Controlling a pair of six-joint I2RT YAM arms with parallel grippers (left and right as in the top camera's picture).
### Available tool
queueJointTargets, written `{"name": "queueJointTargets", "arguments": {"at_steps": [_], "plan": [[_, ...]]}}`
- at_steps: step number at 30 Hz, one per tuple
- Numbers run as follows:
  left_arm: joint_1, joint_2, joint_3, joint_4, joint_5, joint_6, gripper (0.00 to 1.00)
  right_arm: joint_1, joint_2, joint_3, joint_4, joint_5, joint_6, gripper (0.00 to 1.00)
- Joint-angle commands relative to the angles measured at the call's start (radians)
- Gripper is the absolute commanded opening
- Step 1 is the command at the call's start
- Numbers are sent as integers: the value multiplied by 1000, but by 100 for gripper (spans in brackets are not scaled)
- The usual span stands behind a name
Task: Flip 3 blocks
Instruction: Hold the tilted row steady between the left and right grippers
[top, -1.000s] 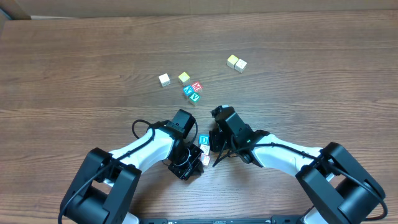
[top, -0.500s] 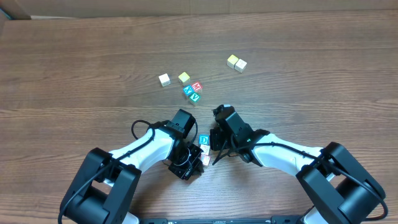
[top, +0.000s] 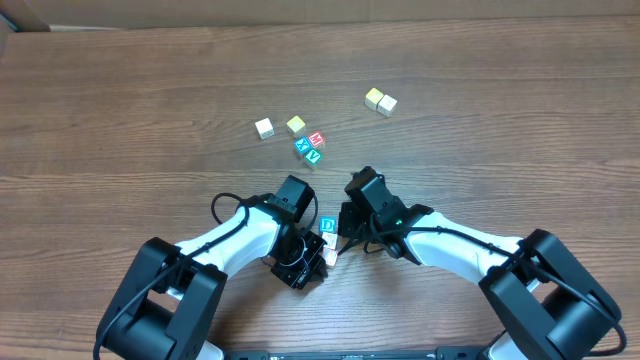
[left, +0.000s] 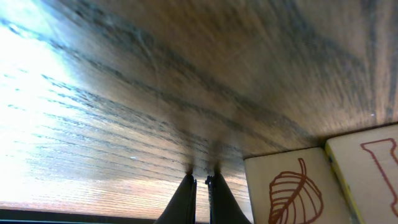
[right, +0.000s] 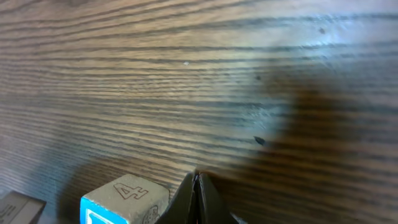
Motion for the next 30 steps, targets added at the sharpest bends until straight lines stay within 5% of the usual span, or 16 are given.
{"name": "queueJointTargets", "arguments": {"at_steps": [1,30], "plan": [[-12,37,-28,2,-41,-22,4,-10,27,-33,-56,19,75,4],[-12,37,-28,3,-41,-21,4,19,26,-33,-51,-111,89,4]]}}
